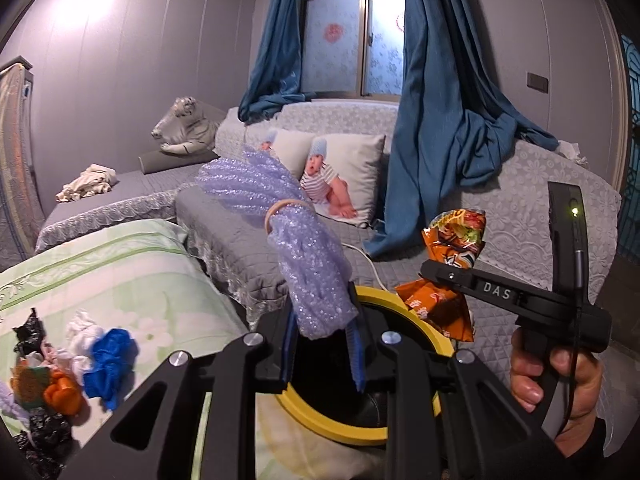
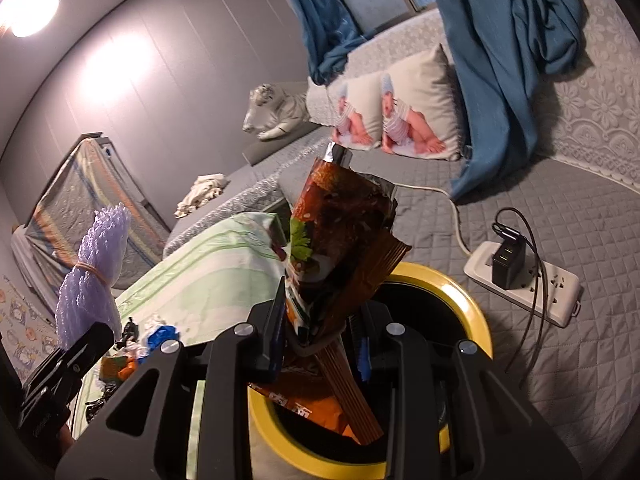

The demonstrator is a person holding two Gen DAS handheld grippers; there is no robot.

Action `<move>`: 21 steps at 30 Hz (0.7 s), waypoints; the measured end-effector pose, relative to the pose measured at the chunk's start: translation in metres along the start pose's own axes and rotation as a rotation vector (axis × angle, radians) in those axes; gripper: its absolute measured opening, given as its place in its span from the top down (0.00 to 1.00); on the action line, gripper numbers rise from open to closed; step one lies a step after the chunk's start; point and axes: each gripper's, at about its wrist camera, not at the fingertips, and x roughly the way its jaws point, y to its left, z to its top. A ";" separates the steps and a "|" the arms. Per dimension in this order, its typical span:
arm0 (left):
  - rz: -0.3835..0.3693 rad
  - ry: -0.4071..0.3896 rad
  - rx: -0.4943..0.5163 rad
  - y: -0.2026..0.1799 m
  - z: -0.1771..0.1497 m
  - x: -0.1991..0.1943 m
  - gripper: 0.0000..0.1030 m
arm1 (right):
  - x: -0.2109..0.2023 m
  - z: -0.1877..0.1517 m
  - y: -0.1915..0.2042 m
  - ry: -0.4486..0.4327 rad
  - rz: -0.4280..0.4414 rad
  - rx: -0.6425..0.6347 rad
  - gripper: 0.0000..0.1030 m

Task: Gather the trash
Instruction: 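Carry the orange wrapper with the right tool over the yellow bin, then open the right tool to drop the wrapper while the left tool drops the purple mesh into the bin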

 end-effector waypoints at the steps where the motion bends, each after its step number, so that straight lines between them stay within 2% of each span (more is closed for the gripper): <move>1: -0.007 0.010 0.000 -0.002 0.000 0.007 0.80 | 0.002 0.000 -0.002 0.004 -0.006 0.002 0.75; 11: -0.051 0.104 -0.033 -0.001 -0.013 0.060 0.79 | 0.035 -0.003 -0.022 0.072 -0.053 0.031 0.74; 18: -0.060 0.130 -0.050 0.002 -0.017 0.073 0.78 | 0.046 -0.005 -0.025 0.092 -0.069 0.036 0.72; 21: -0.075 0.137 -0.073 0.004 -0.017 0.076 0.74 | 0.049 -0.003 -0.025 0.092 -0.086 0.038 0.70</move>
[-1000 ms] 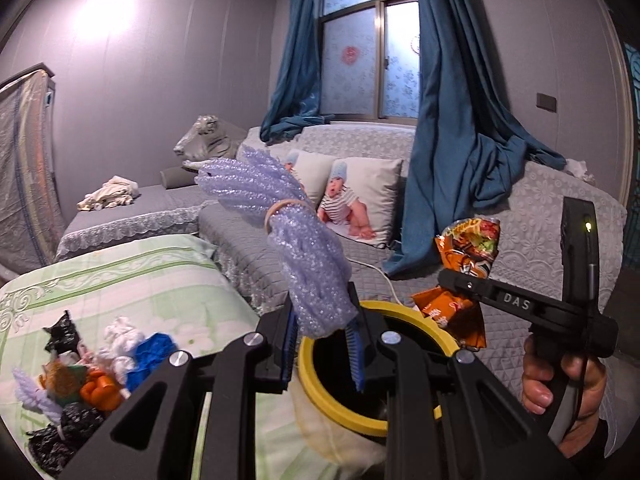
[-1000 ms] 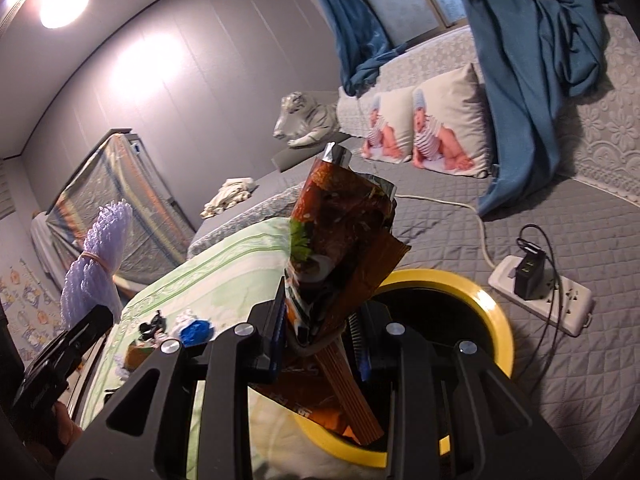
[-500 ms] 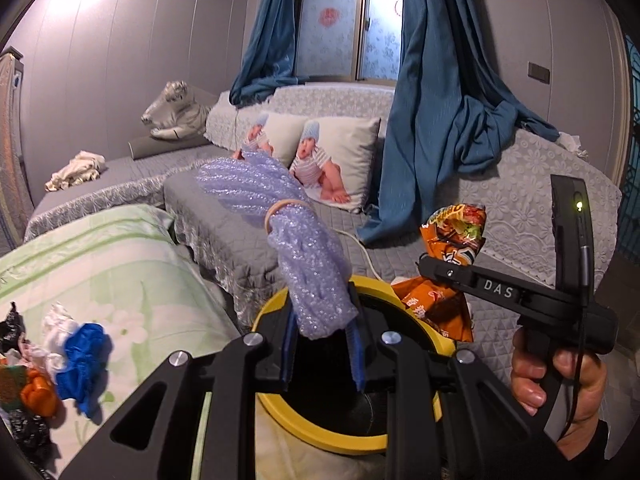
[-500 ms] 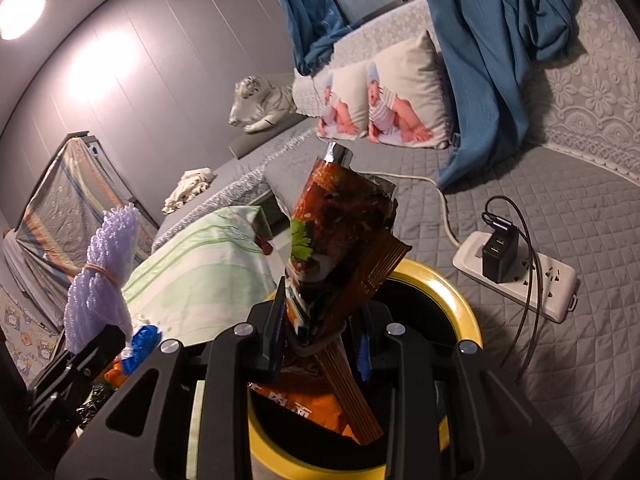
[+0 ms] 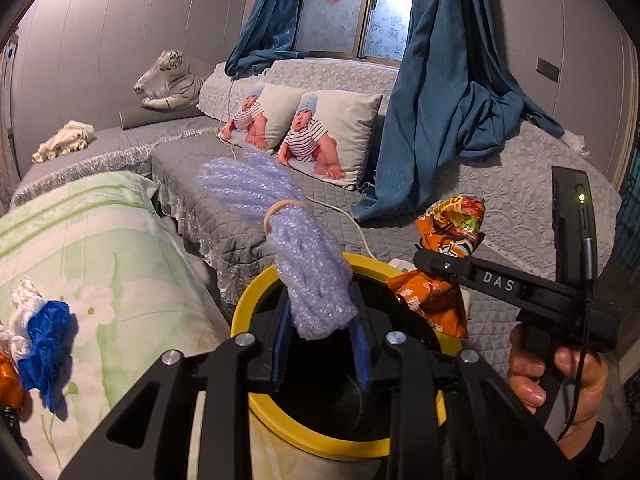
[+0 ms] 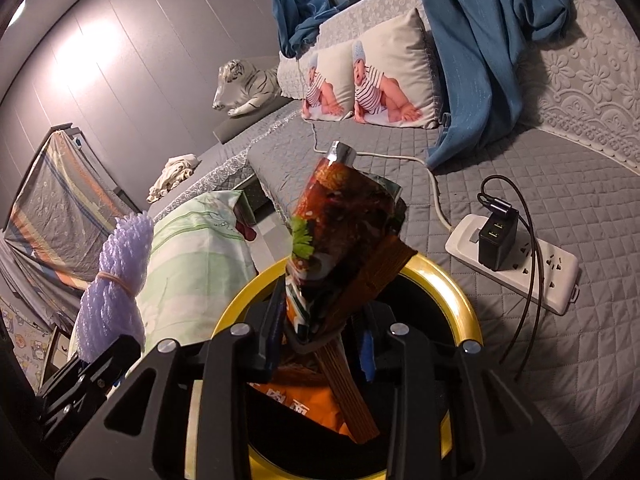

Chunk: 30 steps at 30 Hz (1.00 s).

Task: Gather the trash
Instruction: 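Open the right tool to drop the wrapper while the left tool drops the purple mesh into the bin, then move both tools back over the trash pile on the bed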

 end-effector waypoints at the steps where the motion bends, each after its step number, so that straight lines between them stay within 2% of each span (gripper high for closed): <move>1: 0.001 0.001 -0.004 0.001 0.000 0.000 0.74 | 0.000 0.000 -0.001 0.001 -0.004 0.003 0.68; 5: 0.007 0.000 -0.022 0.006 -0.001 -0.001 0.54 | 0.000 0.002 -0.007 -0.004 -0.004 0.029 0.53; 7: 0.015 -0.008 -0.029 0.007 -0.001 -0.002 0.49 | -0.003 0.002 -0.009 -0.011 -0.012 0.034 0.53; 9: 0.023 -0.015 -0.038 0.009 0.001 -0.004 0.31 | -0.008 0.003 -0.010 -0.024 -0.015 0.042 0.53; 10: 0.029 -0.022 -0.045 0.010 0.001 -0.005 0.29 | -0.010 0.003 -0.010 -0.026 -0.014 0.042 0.53; 13: 0.038 -0.037 -0.061 0.014 0.002 -0.010 0.25 | -0.019 0.005 -0.009 -0.045 -0.014 0.043 0.51; 15: 0.056 -0.058 -0.078 0.019 0.003 -0.015 0.18 | -0.025 0.006 -0.006 -0.062 -0.011 0.039 0.49; 17: 0.070 -0.074 -0.094 0.025 0.006 -0.022 0.17 | -0.031 0.008 -0.005 -0.077 -0.004 0.035 0.48; 20: 0.103 -0.109 -0.129 0.040 0.010 -0.036 0.10 | -0.041 0.010 0.003 -0.110 0.005 0.015 0.42; 30: 0.238 -0.256 -0.188 0.087 0.023 -0.117 0.08 | -0.074 0.015 0.063 -0.198 0.101 -0.093 0.29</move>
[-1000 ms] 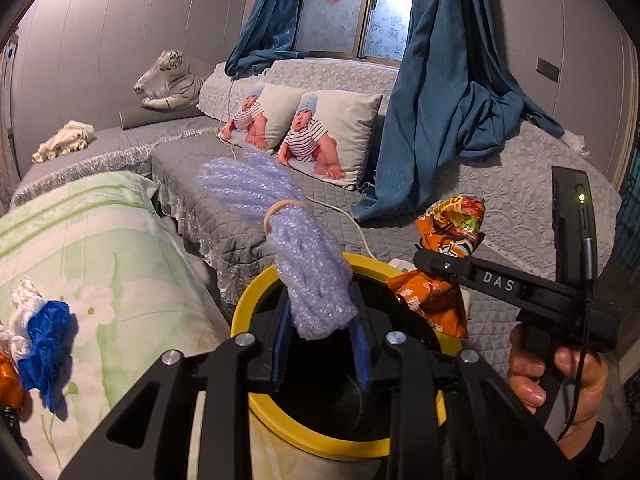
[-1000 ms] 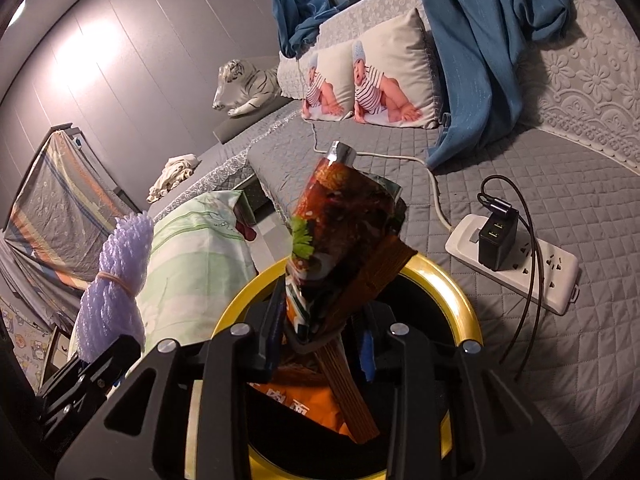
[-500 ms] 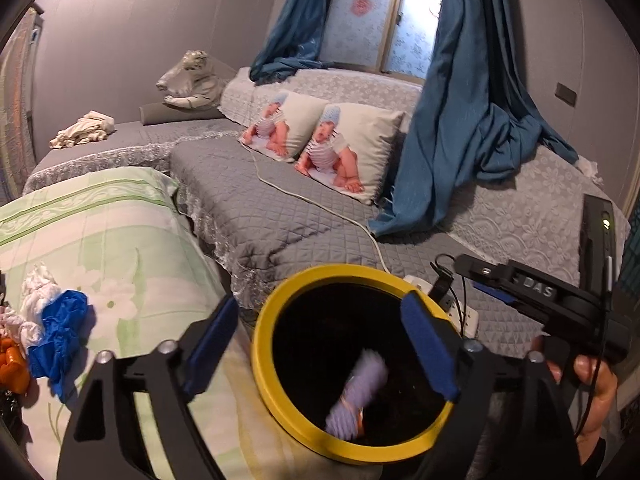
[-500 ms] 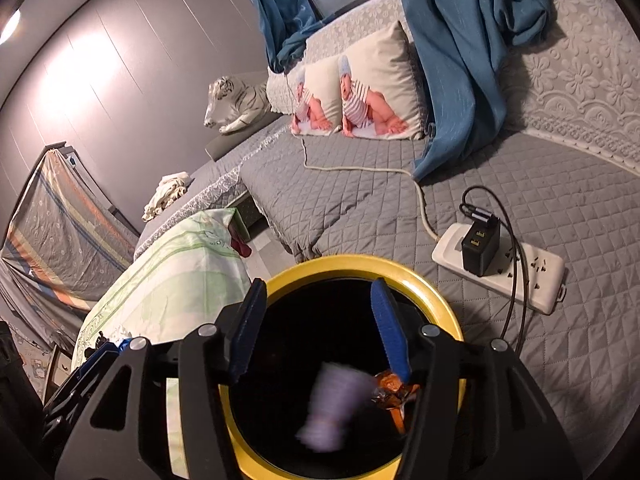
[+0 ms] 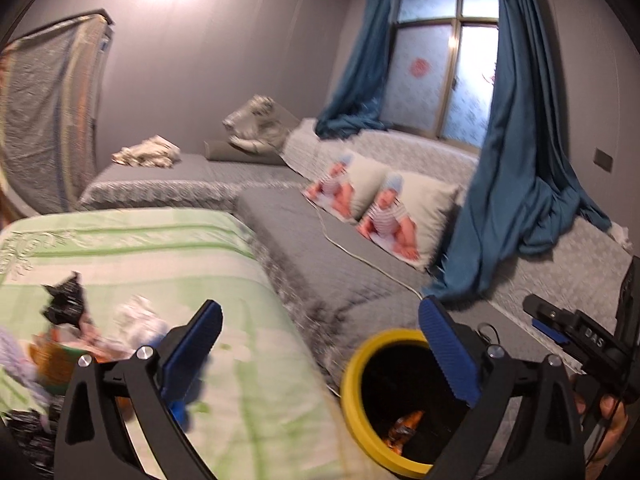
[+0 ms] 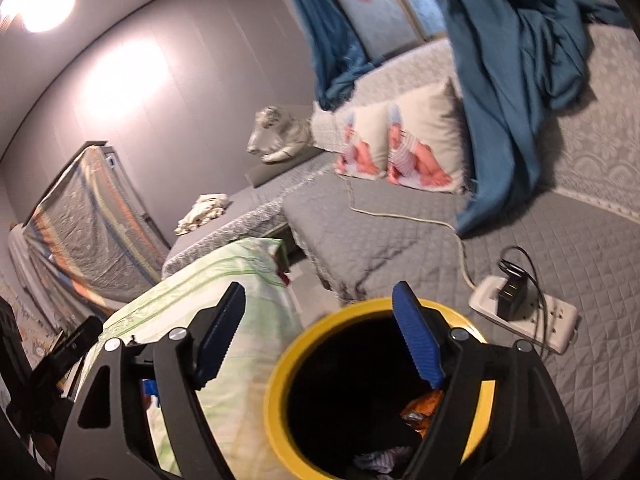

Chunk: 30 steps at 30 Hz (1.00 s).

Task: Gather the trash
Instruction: 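Move both tools back over the trash pile on the bed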

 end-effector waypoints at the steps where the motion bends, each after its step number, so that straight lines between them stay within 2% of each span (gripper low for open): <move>1: 0.018 -0.014 -0.002 0.006 0.003 -0.007 0.08 | -0.001 0.001 0.007 -0.002 0.009 -0.010 0.29; 5: 0.114 -0.057 0.003 0.028 0.012 -0.034 0.08 | -0.001 0.000 0.036 0.000 0.055 -0.052 0.27; 11: 0.211 -0.084 -0.015 0.061 0.014 -0.073 0.08 | -0.003 -0.002 0.081 0.001 0.122 -0.117 0.25; 24: 0.346 -0.191 -0.054 0.116 0.011 -0.160 0.08 | 0.008 -0.025 0.170 0.037 0.232 -0.261 0.22; 30: 0.404 -0.224 -0.054 0.133 0.005 -0.183 0.08 | 0.021 -0.041 0.200 0.058 0.276 -0.320 0.18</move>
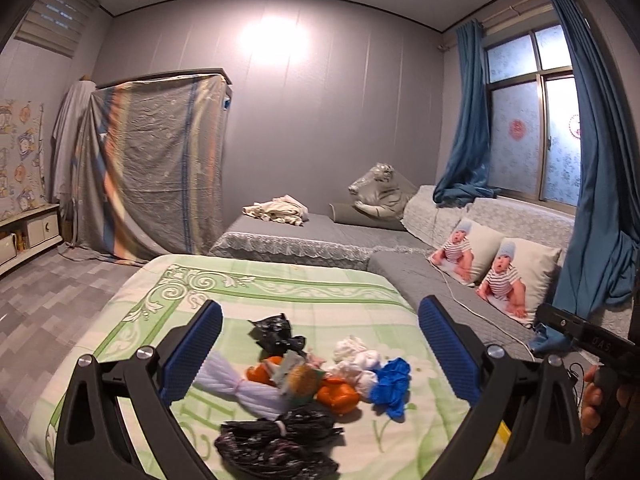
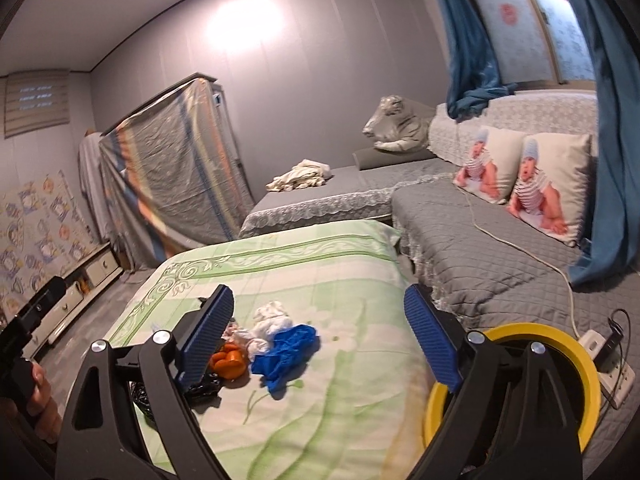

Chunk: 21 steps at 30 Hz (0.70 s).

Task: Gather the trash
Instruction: 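Move both tools back over the trash pile on the bed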

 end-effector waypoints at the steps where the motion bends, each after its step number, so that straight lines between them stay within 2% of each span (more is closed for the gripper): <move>1: 0.007 0.001 -0.002 0.004 -0.001 -0.001 0.08 | 0.004 -0.001 0.005 0.002 0.007 -0.010 0.18; 11: 0.066 0.025 -0.007 0.037 -0.030 -0.003 0.08 | 0.047 -0.019 0.031 0.070 0.031 -0.050 0.16; 15: 0.120 0.058 0.016 0.049 -0.049 0.001 0.08 | 0.064 -0.028 0.037 0.096 0.012 -0.080 0.16; 21: 0.117 0.141 -0.018 0.069 -0.078 0.012 0.08 | 0.095 -0.042 0.040 0.175 0.008 -0.095 0.16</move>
